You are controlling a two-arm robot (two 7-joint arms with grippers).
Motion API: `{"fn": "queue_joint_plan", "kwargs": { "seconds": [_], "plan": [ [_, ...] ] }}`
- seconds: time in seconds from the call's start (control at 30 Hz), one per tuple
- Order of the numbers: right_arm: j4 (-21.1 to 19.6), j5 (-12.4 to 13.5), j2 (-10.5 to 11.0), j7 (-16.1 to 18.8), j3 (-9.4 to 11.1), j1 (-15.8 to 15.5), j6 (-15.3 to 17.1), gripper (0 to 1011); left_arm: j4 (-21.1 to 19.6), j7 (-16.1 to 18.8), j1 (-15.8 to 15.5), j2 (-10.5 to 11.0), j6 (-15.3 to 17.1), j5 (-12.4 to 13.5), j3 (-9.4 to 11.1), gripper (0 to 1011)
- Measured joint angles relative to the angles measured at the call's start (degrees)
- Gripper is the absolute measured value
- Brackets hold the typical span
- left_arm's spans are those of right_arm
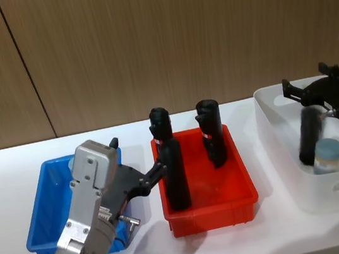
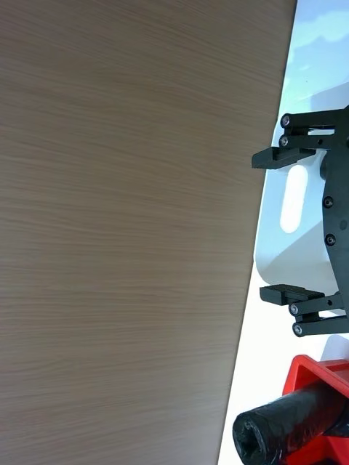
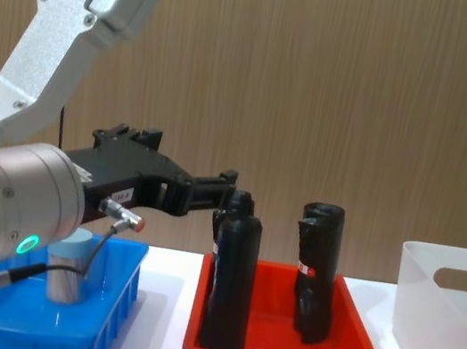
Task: Pick the cotton swabs from the blue box and place them into the white box.
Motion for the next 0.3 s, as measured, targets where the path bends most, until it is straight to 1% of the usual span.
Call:
{"fn": "queue_joint_plan", "kwargs": {
  "seconds": [0.3],
  "plan": [
    [-0.5, 0.1, 0.1, -0.2, 0.1, -0.4, -0.1, 1002, 0.0, 0.0, 0.0, 0.0, 0.0, 0.0, 0.0, 1003]
  ]
}}
